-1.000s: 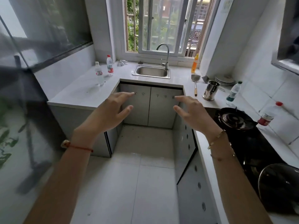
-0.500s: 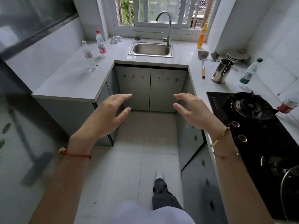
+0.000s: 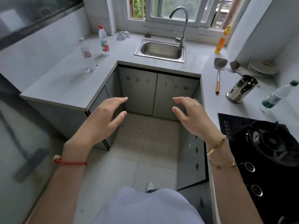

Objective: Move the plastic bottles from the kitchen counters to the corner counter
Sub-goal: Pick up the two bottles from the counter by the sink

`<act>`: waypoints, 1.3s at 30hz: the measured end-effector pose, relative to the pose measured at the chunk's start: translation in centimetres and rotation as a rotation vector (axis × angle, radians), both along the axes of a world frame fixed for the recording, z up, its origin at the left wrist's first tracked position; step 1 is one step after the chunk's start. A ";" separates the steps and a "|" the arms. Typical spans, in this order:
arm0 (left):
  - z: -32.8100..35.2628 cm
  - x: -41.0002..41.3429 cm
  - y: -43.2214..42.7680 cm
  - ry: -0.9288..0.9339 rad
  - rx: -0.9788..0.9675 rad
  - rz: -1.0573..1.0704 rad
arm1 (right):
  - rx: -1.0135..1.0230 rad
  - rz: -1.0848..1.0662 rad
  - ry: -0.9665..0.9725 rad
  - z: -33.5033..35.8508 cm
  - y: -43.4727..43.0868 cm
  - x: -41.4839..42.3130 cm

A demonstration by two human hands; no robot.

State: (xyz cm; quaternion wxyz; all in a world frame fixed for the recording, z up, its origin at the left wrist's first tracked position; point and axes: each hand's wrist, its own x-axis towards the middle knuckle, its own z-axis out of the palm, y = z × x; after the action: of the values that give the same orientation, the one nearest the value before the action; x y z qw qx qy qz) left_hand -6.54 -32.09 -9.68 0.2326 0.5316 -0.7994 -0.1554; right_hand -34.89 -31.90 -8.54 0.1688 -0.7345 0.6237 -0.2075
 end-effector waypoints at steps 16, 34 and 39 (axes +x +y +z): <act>-1.5 -2.5 -11.8 -0.002 0.055 0.199 | 0.076 0.191 0.024 -2.7 -17.0 -0.8; -2.0 2.5 -34.0 0.014 0.080 0.309 | 0.083 0.277 0.012 -2.6 -41.8 5.3; -1.7 5.0 -38.5 0.009 0.060 0.344 | 0.098 0.315 0.015 -2.5 -47.2 8.5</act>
State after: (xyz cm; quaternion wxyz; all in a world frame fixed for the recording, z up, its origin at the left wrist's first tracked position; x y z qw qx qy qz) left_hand -1.50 -70.63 -11.37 0.2433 0.6667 -0.6906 -0.1393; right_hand -26.35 -79.06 -11.05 0.2303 -0.8155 0.5114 -0.1425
